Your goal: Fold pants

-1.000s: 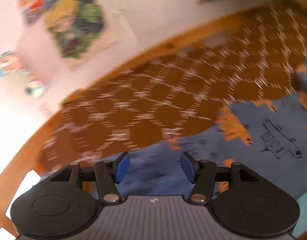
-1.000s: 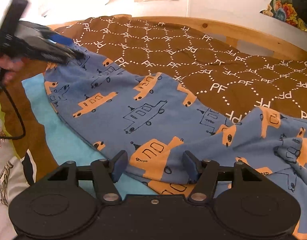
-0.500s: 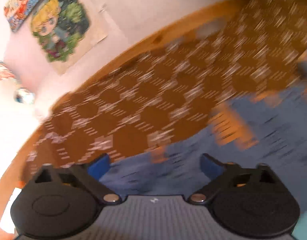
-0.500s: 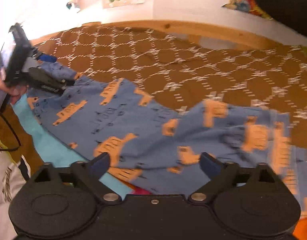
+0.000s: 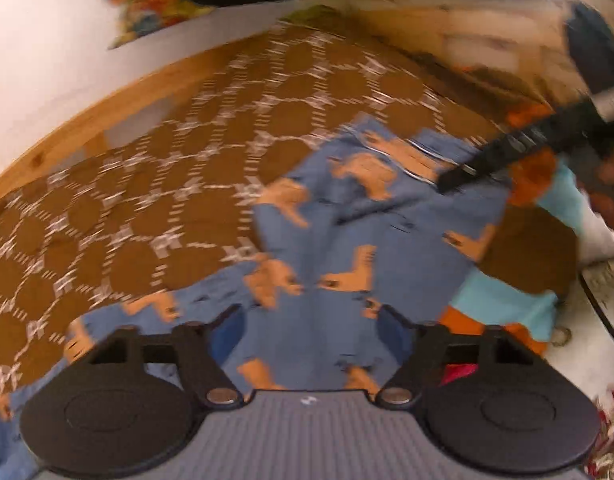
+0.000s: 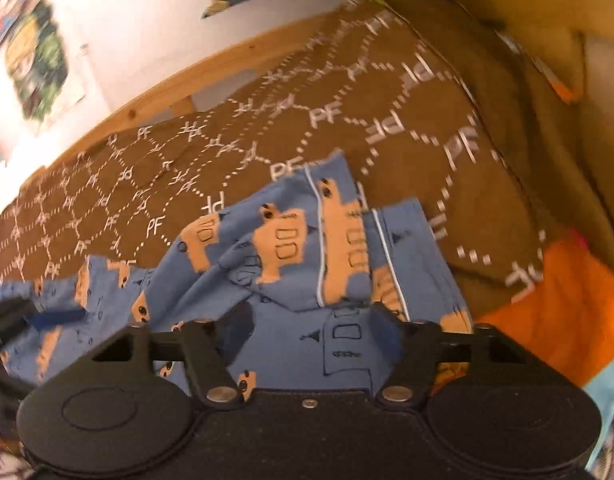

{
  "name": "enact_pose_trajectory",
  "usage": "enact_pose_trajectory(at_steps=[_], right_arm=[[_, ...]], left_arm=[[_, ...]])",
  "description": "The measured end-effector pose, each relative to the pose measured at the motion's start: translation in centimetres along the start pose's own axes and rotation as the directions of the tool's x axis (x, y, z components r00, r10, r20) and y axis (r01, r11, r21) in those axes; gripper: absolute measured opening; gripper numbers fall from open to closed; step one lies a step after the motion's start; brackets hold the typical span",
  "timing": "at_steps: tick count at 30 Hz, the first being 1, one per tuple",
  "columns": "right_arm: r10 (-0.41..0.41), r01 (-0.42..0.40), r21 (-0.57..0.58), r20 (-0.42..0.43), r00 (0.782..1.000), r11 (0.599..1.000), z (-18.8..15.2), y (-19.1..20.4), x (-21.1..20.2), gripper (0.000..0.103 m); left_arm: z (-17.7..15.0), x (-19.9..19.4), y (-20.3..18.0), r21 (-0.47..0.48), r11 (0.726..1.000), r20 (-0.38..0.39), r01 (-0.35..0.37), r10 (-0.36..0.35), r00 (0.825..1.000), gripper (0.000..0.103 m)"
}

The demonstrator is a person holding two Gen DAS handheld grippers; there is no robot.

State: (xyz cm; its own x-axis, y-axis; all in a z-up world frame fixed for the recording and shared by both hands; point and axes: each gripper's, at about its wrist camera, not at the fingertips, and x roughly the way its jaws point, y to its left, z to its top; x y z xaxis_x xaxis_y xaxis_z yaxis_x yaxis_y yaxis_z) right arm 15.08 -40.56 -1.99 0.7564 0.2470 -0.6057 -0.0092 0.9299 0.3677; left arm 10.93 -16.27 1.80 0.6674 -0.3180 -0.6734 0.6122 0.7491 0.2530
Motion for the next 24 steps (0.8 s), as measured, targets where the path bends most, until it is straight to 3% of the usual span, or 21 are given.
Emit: enact_pose_trajectory(at_steps=[3, 8, 13, 17, 19, 20, 24], right_arm=[[0.023, -0.024, 0.054, 0.005, 1.0, 0.998, 0.1, -0.6, 0.4, 0.06], [0.045, -0.045, 0.095, 0.002, 0.999, 0.994, 0.3, -1.0, 1.2, 0.059], [-0.022, 0.016, 0.147, 0.039, 0.999, 0.989, 0.2, -1.5, 1.7, 0.039], [-0.045, 0.032, 0.182, 0.067, 0.997, 0.983, -0.1, -1.6, 1.8, 0.033], [-0.061, 0.046, 0.179, 0.078, 0.995, 0.983, -0.2, -1.5, 1.8, 0.021], [-0.069, 0.054, 0.177, 0.08, 0.994, 0.983, -0.2, -1.5, 1.9, 0.009], [-0.064, 0.043, 0.186, 0.107, 0.992, 0.982, -0.2, -1.5, 1.4, 0.002]], left_arm=[[0.1, 1.0, -1.6, 0.052, 0.998, -0.032, 0.023, -0.022, 0.999, 0.049], [0.2, 2.6, -1.3, 0.015, 0.999, -0.093, 0.049, -0.047, 0.995, 0.041], [0.0, 3.2, -0.7, -0.017, 0.998, -0.127, 0.065, -0.067, 0.99, 0.04], [0.1, 3.7, -0.6, -0.028, 0.998, -0.14, 0.054, -0.058, 0.988, 0.018], [0.1, 3.8, -0.5, -0.03, 0.998, -0.142, 0.048, -0.052, 0.989, 0.013], [0.2, 3.8, -0.6, -0.027, 0.999, -0.143, 0.043, -0.047, 0.989, 0.006], [0.3, 3.8, -0.5, -0.037, 0.999, -0.133, 0.027, -0.032, 0.991, 0.001]])
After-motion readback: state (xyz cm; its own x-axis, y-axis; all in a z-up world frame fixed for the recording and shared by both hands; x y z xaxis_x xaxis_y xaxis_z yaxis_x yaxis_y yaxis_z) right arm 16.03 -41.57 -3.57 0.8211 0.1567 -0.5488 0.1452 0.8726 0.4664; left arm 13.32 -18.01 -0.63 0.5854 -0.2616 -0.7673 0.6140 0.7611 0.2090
